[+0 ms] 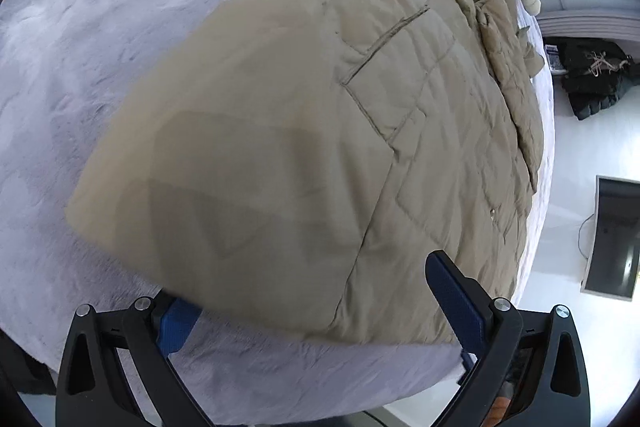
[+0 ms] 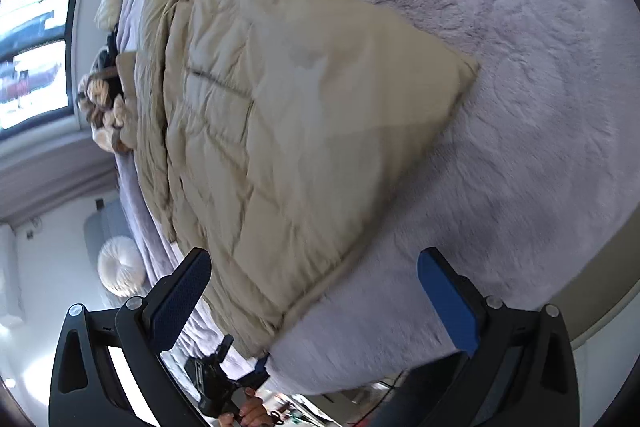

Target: Fold large clothes

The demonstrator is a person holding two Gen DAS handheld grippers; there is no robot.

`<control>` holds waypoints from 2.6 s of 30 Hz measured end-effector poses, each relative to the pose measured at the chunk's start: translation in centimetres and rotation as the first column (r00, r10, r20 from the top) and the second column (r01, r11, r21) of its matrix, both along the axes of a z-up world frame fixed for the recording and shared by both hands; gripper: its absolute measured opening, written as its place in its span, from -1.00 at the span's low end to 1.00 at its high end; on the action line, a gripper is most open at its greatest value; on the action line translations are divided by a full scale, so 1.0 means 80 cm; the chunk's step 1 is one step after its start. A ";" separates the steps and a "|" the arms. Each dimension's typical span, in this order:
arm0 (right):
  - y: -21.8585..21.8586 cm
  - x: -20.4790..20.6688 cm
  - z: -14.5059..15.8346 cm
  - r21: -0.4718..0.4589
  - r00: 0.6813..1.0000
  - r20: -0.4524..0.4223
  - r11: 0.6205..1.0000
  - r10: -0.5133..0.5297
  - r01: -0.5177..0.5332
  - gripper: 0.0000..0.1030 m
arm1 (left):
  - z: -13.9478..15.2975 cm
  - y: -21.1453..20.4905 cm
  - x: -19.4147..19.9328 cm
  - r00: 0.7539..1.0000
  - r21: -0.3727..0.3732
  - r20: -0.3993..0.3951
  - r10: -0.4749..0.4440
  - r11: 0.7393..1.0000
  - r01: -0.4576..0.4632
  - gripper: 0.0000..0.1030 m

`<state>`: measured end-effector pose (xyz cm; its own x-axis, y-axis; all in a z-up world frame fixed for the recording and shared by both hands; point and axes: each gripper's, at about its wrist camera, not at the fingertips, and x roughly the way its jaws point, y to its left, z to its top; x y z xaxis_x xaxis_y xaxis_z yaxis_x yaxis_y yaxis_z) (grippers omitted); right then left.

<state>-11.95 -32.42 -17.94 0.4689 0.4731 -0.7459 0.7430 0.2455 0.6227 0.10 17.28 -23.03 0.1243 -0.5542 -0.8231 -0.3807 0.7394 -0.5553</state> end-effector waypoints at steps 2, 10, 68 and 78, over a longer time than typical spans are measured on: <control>-0.001 0.006 -0.015 0.016 0.999 -0.004 0.999 -0.042 0.042 0.99 | -0.005 -0.003 0.006 1.000 0.004 -0.013 0.002 1.000 -0.002 0.99; -0.009 0.020 -0.036 0.066 0.990 0.051 0.990 -0.130 0.127 0.99 | 0.006 -0.025 0.020 0.994 0.026 0.032 -0.104 0.994 0.103 -0.22; -0.068 0.565 0.044 -0.223 0.932 0.103 0.921 0.348 -0.319 -0.52 | 0.166 -0.087 0.453 0.860 0.495 0.333 -0.388 0.848 0.191 0.71; -0.005 0.520 0.144 -0.558 0.824 0.083 0.710 0.561 -0.428 -0.83 | 0.154 -0.147 0.413 0.763 0.507 0.368 -0.531 0.803 0.314 -0.35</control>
<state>29.69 -32.82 -6.40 0.4612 0.2825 -0.8411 0.2751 0.8557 0.4383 33.12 5.49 -10.75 0.3859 -0.2871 -0.8767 0.2551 0.9465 -0.1977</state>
